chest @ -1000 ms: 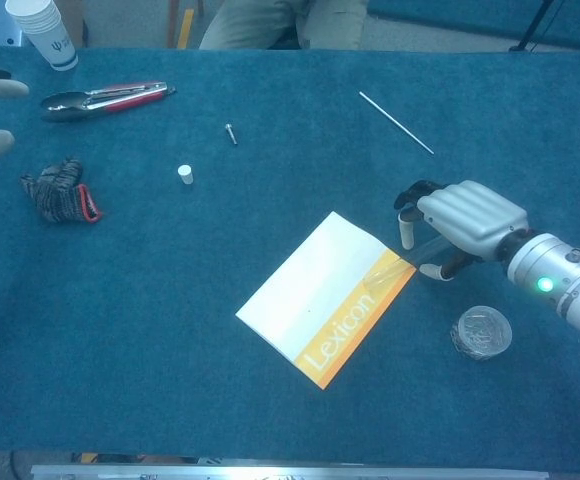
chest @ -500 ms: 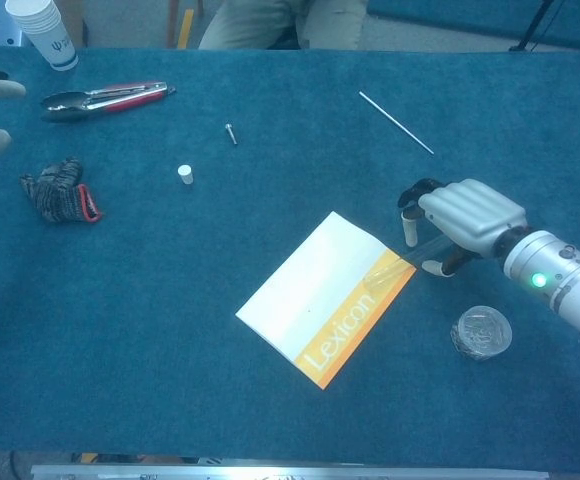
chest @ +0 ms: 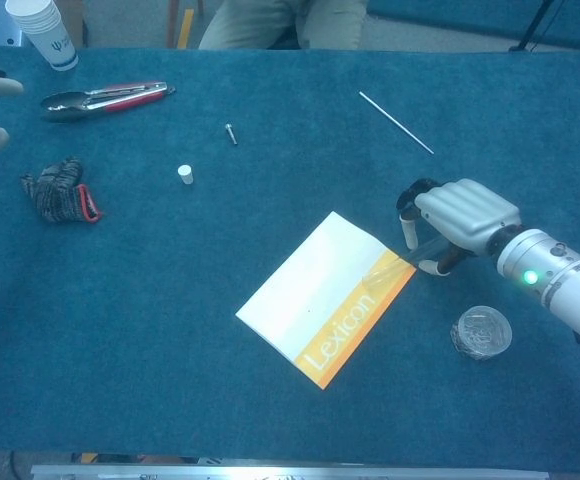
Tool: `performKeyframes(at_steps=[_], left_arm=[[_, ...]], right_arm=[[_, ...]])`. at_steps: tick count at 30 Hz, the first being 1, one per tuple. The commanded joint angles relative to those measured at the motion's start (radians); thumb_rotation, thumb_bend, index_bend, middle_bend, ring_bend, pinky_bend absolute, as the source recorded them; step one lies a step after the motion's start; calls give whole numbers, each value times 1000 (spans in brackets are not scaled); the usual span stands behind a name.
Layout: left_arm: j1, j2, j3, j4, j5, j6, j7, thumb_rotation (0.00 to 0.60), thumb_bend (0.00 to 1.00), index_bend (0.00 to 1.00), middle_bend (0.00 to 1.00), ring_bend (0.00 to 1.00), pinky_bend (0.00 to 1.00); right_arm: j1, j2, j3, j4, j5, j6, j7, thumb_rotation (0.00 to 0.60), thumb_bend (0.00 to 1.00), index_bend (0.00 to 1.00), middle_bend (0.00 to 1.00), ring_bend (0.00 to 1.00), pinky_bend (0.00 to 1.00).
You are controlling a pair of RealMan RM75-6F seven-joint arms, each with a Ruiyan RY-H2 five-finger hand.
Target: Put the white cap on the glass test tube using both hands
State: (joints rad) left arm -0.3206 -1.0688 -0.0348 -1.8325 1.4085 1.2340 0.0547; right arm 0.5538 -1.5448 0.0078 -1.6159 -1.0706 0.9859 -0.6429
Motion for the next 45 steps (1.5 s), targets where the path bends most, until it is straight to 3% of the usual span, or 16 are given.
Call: performKeyframes(at_steps=[1, 12, 22, 27, 39, 45], left_arm=[[1, 0, 0, 2, 1, 1, -2, 49, 211, 19, 0, 0, 0], [6, 2, -3, 10, 7, 6, -18, 49, 210, 19, 0, 0, 0], [0, 8, -10, 14, 1, -7, -21, 47, 210, 19, 0, 0, 0], [-24, 10, -23, 19, -16, -41, -17, 49, 210, 22, 0, 0, 0], [-109, -12, -55, 28, -74, -174, -28, 122, 210, 93, 3, 0, 0], [-174, -60, -79, 73, -124, -265, -45, 224, 211, 107, 30, 0, 0]], right_arm=[[2, -4, -1, 3, 6, 0, -1, 600, 236, 593, 249, 101, 249], [4, -6, 15, 1, 23, 22, 21, 600, 360, 737, 316, 146, 249], [-9, 43, 50, -50, 18, 59, 90, 600, 386, 745, 320, 152, 251], [-33, 132, 88, -127, -3, 106, 170, 600, 386, 746, 320, 152, 251], [-62, 271, 141, -237, -36, 157, 281, 600, 386, 746, 320, 151, 251], [-75, 330, 152, -280, -41, 171, 311, 600, 386, 745, 320, 152, 251]])
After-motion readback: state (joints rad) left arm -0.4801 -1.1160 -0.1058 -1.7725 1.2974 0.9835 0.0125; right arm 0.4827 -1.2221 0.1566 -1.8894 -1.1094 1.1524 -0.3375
